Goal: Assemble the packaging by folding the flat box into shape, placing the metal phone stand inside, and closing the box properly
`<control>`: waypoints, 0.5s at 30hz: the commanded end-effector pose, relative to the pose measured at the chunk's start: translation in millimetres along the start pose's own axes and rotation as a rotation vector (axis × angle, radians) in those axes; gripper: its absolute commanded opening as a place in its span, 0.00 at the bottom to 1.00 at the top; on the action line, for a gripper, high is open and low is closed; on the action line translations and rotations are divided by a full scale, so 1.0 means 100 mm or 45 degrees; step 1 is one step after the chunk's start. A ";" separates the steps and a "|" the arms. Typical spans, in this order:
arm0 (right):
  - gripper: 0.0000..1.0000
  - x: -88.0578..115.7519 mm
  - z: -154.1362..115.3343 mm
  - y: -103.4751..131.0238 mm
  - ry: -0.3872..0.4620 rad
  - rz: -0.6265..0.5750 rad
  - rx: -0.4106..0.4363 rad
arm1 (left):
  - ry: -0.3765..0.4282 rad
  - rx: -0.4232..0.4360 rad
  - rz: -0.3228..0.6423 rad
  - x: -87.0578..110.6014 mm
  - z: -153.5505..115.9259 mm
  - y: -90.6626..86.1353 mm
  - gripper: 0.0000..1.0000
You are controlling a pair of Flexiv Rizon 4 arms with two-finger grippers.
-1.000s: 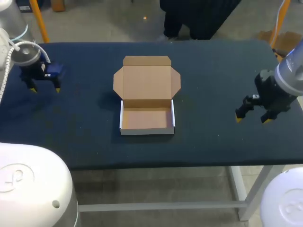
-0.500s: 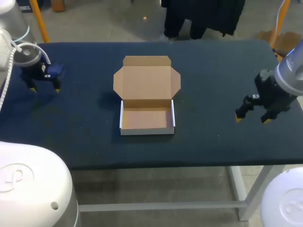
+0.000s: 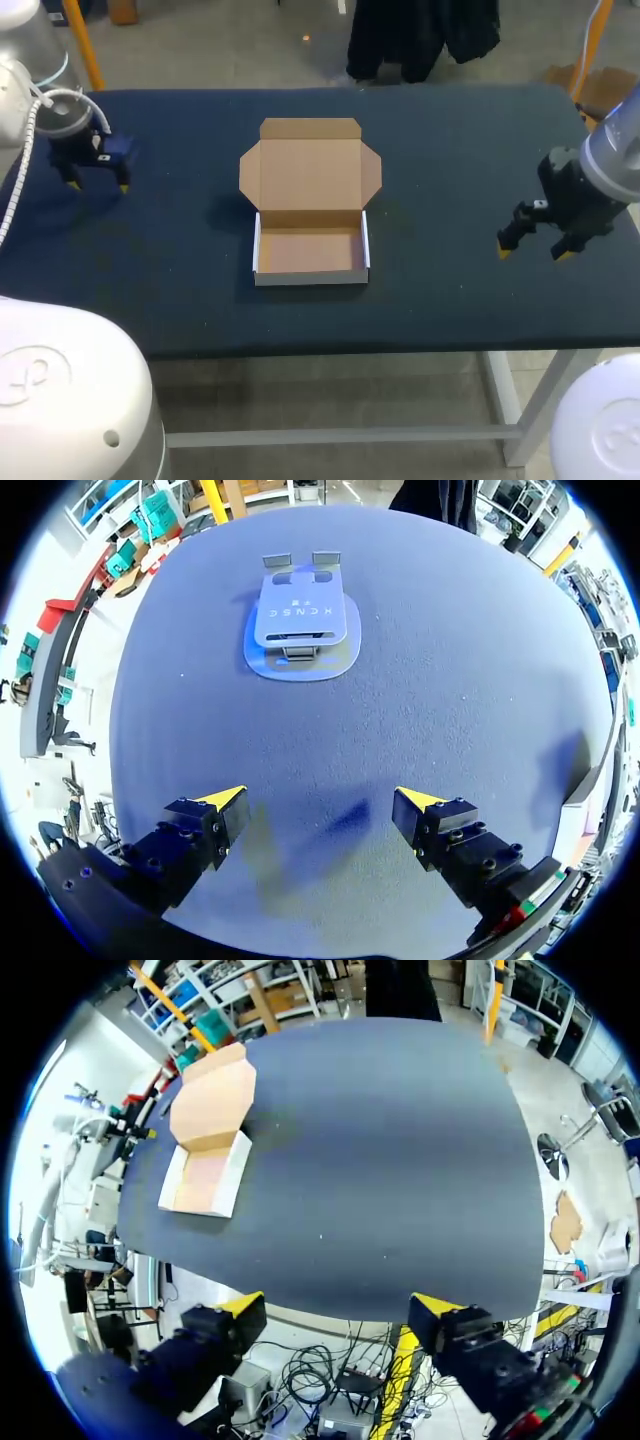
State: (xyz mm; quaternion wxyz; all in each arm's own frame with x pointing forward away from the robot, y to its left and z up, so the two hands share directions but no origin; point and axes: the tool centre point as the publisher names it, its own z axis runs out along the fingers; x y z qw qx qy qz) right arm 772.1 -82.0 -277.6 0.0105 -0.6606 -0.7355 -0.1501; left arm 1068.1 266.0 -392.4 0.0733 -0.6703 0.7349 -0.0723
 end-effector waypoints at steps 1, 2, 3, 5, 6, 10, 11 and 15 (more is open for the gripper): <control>1.00 0.00 -0.02 0.01 -0.003 0.000 0.007 | 0.004 -0.018 0.002 -0.02 0.04 -0.08 1.00; 1.00 0.00 -0.02 0.01 -0.003 0.000 0.007 | 0.005 -0.019 0.004 -0.03 0.04 -0.09 1.00; 1.00 0.00 -0.02 0.01 -0.003 0.000 0.007 | 0.005 -0.020 0.006 -0.03 0.05 -0.10 1.00; 1.00 0.00 -0.02 0.01 -0.003 0.000 0.007 | 0.008 -0.023 0.009 -0.04 0.05 -0.12 1.00; 1.00 0.00 -0.02 0.01 -0.003 0.000 0.007 | 0.009 -0.024 0.011 -0.04 0.05 -0.13 1.00; 1.00 0.00 -0.02 0.01 -0.003 0.000 0.007 | 0.006 -0.029 0.018 -0.06 0.07 -0.18 1.00; 1.00 0.00 -0.02 0.01 -0.003 0.000 0.007 | 0.006 -0.030 0.020 -0.06 0.07 -0.20 1.00; 1.00 0.00 -0.02 0.01 -0.003 0.000 0.007 | 0.003 -0.031 0.027 -0.06 0.07 -0.26 1.00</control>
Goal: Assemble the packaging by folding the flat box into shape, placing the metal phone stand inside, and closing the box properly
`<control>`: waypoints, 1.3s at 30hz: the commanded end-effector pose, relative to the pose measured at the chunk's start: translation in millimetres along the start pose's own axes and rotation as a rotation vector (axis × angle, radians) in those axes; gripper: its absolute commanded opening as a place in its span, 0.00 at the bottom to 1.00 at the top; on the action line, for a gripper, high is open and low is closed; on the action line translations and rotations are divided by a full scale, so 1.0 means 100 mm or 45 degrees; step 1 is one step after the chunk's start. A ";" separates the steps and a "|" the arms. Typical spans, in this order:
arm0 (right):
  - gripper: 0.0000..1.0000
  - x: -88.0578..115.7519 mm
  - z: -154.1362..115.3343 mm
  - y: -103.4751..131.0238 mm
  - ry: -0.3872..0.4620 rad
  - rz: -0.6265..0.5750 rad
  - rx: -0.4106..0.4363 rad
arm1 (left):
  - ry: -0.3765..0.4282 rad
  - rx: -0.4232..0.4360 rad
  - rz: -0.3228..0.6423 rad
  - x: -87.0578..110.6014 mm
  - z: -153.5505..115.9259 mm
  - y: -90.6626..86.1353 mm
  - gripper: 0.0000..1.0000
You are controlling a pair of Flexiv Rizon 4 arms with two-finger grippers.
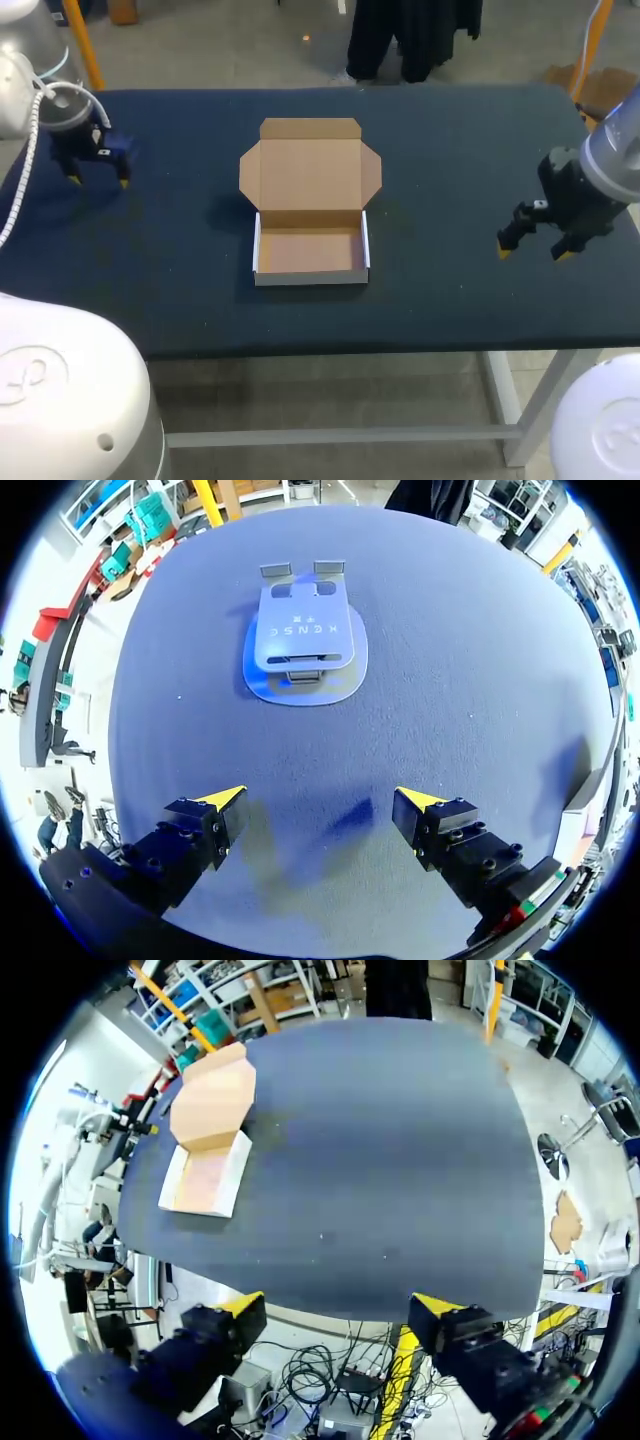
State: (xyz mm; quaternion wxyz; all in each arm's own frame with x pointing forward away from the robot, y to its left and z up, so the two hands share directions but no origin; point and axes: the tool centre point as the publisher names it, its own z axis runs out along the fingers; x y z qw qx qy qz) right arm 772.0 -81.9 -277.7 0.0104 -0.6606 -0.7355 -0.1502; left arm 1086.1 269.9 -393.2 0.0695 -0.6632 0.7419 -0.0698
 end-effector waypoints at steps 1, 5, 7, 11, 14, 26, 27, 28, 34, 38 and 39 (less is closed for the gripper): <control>1.00 0.00 -0.02 0.01 -0.003 0.000 0.008 | -0.003 -0.019 0.005 0.00 0.02 -0.10 1.00; 1.00 0.00 -0.02 0.01 -0.003 0.000 0.008 | -0.002 -0.021 0.010 -0.01 0.04 -0.16 1.00; 1.00 0.00 -0.02 0.01 -0.003 0.000 0.008 | 0.000 -0.023 0.012 -0.01 0.05 -0.18 1.00; 1.00 0.00 -0.02 0.01 -0.003 0.000 0.008 | 0.001 -0.026 0.016 -0.02 0.06 -0.21 1.00; 1.00 0.00 -0.02 0.01 -0.003 0.000 0.008 | 0.000 -0.027 0.020 -0.03 0.06 -0.23 1.00; 1.00 0.00 -0.02 0.01 -0.003 0.000 0.008 | 0.016 -0.044 0.031 -0.07 0.12 -0.36 1.00; 1.00 0.00 -0.02 0.01 -0.003 0.000 0.008 | 0.016 -0.045 0.032 -0.07 0.12 -0.37 1.00; 1.00 0.00 -0.02 0.01 -0.003 0.000 0.008 | 0.016 -0.046 0.033 -0.07 0.12 -0.37 1.00; 1.00 0.00 -0.02 0.01 -0.003 0.000 0.008 | 0.019 -0.047 0.038 -0.07 0.14 -0.41 1.00; 1.00 0.00 -0.02 0.01 -0.003 0.000 0.008 | 0.018 -0.046 0.041 -0.07 0.15 -0.44 1.00; 1.00 0.00 -0.02 0.01 -0.003 0.000 0.008 | 0.019 -0.046 0.043 -0.07 0.14 -0.44 1.00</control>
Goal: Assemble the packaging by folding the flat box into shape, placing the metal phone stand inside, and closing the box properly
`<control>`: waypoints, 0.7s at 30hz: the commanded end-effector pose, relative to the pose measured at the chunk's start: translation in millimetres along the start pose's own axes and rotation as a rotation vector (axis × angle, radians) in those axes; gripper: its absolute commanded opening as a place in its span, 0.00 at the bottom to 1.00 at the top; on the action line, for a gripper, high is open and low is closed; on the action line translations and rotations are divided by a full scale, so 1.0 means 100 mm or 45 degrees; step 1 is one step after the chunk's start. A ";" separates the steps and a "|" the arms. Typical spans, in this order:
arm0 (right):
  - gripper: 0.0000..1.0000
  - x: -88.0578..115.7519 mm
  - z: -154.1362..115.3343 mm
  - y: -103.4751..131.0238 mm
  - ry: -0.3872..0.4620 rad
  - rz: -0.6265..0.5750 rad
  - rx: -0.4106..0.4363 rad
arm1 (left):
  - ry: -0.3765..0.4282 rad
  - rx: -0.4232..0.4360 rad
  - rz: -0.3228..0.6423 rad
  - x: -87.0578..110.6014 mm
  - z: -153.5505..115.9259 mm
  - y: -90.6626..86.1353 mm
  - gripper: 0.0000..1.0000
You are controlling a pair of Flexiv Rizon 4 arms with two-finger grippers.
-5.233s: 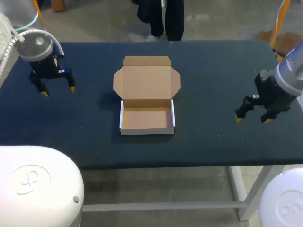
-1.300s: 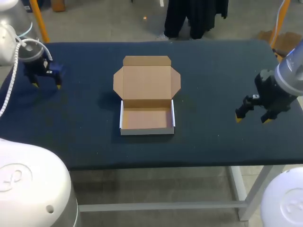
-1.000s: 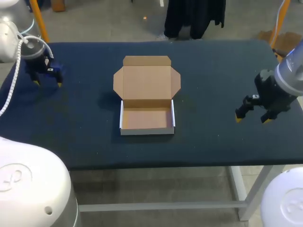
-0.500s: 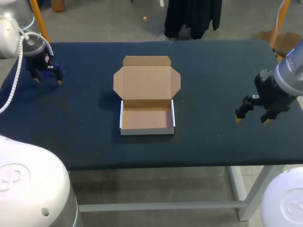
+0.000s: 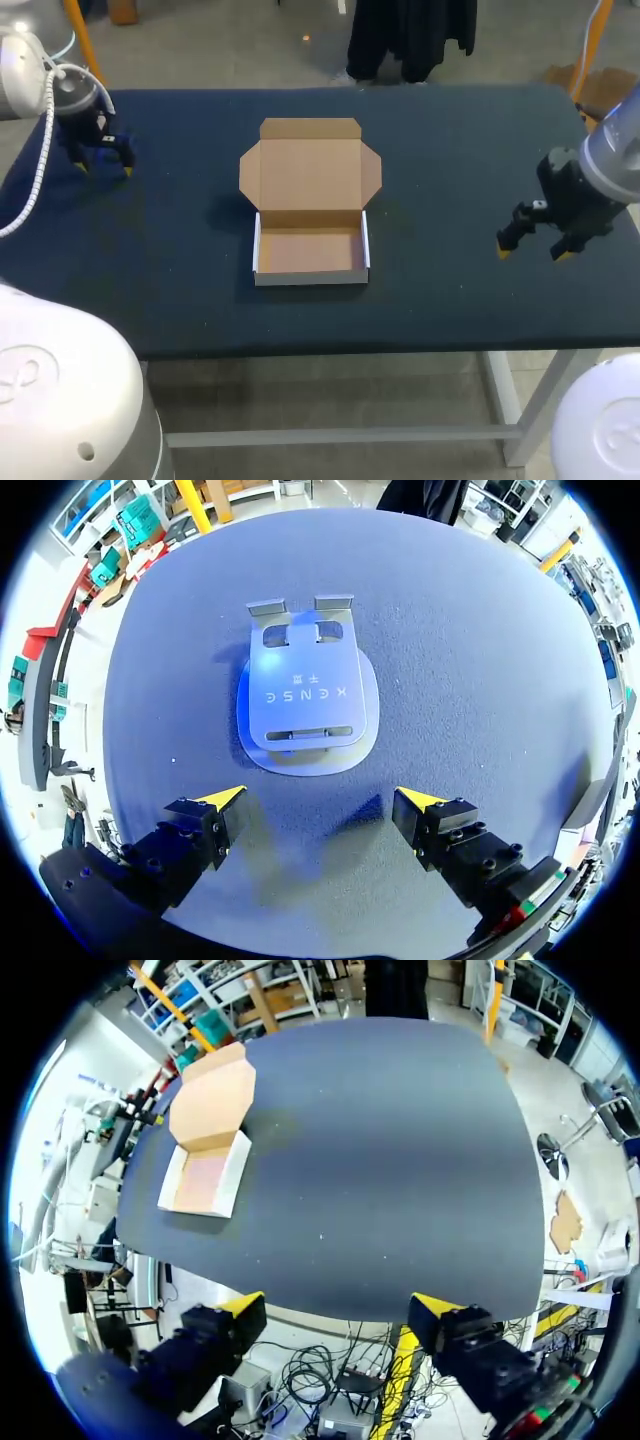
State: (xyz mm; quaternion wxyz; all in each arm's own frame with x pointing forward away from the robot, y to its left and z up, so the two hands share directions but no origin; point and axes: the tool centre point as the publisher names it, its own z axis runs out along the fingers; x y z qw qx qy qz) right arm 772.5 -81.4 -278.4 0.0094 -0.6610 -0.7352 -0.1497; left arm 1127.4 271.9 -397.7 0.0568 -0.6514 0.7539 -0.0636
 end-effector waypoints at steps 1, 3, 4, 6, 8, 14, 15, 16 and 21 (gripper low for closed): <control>1.00 0.00 -0.03 0.00 0.000 -0.001 0.008 | 0.001 -0.012 0.003 -0.01 0.02 -0.06 1.00; 1.00 0.00 -0.03 0.00 0.000 -0.001 0.008 | 0.001 -0.012 0.004 -0.01 0.02 -0.07 1.00; 1.00 0.00 -0.03 0.00 0.000 -0.001 0.008 | 0.001 -0.012 0.005 -0.01 0.02 -0.08 1.00; 1.00 0.00 -0.03 0.00 0.000 -0.001 0.008 | 0.001 -0.011 0.007 -0.01 0.02 -0.09 1.00; 1.00 0.00 -0.03 0.00 0.000 -0.001 0.008 | 0.002 -0.011 0.011 -0.01 0.03 -0.11 1.00; 1.00 0.00 -0.03 0.00 0.000 -0.001 0.008 | 0.007 -0.013 0.018 -0.02 0.03 -0.17 1.00; 1.00 0.00 -0.03 0.00 0.000 -0.001 0.008 | 0.007 -0.013 0.020 -0.02 0.03 -0.18 1.00; 1.00 0.00 -0.03 0.00 0.000 -0.001 0.008 | 0.008 -0.013 0.021 -0.01 0.04 -0.19 1.00; 1.00 0.00 -0.03 0.00 0.000 -0.001 0.008 | 0.009 -0.017 0.029 -0.01 0.06 -0.24 1.00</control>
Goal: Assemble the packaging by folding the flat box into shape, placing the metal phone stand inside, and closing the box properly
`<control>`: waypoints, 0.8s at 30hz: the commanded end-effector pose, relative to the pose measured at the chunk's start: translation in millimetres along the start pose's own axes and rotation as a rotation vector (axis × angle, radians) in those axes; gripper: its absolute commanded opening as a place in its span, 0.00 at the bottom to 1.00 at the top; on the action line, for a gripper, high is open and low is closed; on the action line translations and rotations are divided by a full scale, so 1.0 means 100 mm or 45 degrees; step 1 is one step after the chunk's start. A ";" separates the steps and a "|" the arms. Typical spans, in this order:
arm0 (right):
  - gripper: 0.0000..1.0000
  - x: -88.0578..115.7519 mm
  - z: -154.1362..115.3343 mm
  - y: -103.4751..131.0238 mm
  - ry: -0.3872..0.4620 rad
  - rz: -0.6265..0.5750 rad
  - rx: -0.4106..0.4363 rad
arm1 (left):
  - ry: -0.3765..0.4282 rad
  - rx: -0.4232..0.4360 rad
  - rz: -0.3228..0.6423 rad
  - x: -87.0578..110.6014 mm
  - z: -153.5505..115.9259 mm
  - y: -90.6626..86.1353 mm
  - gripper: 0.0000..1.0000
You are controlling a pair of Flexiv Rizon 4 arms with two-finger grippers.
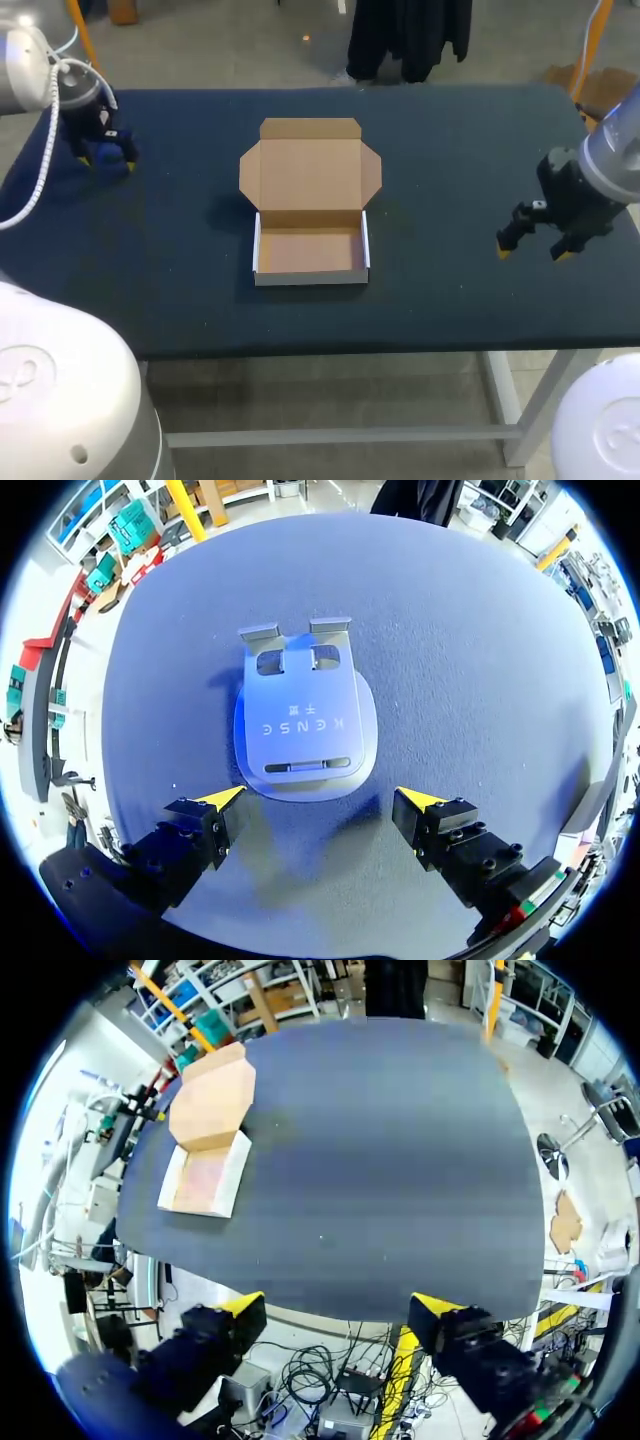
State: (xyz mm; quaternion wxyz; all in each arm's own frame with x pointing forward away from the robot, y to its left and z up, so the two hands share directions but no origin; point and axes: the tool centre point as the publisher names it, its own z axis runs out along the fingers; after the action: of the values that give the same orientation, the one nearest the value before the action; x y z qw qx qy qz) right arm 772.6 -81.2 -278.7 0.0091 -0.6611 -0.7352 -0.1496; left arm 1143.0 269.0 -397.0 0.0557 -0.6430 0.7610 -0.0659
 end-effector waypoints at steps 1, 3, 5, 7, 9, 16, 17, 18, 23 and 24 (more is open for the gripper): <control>1.00 0.00 -0.03 0.00 0.001 -0.001 0.009 | 0.002 -0.020 0.002 -0.01 0.05 -0.10 1.00; 1.00 0.00 -0.03 0.00 0.001 -0.001 0.009 | 0.004 -0.019 0.004 -0.01 0.05 -0.12 1.00; 1.00 0.00 -0.03 0.00 0.001 -0.001 0.009 | 0.005 -0.018 0.006 -0.01 0.05 -0.14 1.00; 1.00 0.00 -0.03 0.00 0.001 -0.001 0.009 | 0.004 -0.017 0.007 -0.01 0.04 -0.16 1.00; 1.00 0.00 -0.03 0.00 0.001 -0.001 0.009 | 0.002 -0.017 0.010 -0.01 0.05 -0.18 1.00; 1.00 0.00 -0.03 0.00 0.001 -0.001 0.009 | 0.003 -0.020 0.017 -0.02 0.08 -0.25 1.00; 1.00 0.00 -0.03 0.00 0.001 -0.001 0.009 | 0.004 -0.020 0.017 -0.02 0.08 -0.26 1.00; 1.00 0.00 -0.03 0.00 0.001 -0.001 0.009 | 0.003 -0.019 0.017 -0.02 0.08 -0.27 1.00; 1.00 0.00 -0.03 0.00 0.001 -0.001 0.009 | 0.007 -0.014 0.010 -0.03 0.08 -0.30 1.00; 1.00 0.00 -0.03 0.00 0.001 -0.001 0.009 | 0.007 -0.014 0.010 -0.03 0.08 -0.31 1.00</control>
State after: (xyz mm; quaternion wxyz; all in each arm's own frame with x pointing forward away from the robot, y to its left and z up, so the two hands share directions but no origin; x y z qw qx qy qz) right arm 772.5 -81.1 -279.0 0.0092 -0.6610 -0.7353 -0.1496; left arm 1169.0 265.7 -397.6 0.0548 -0.6397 0.7638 -0.0669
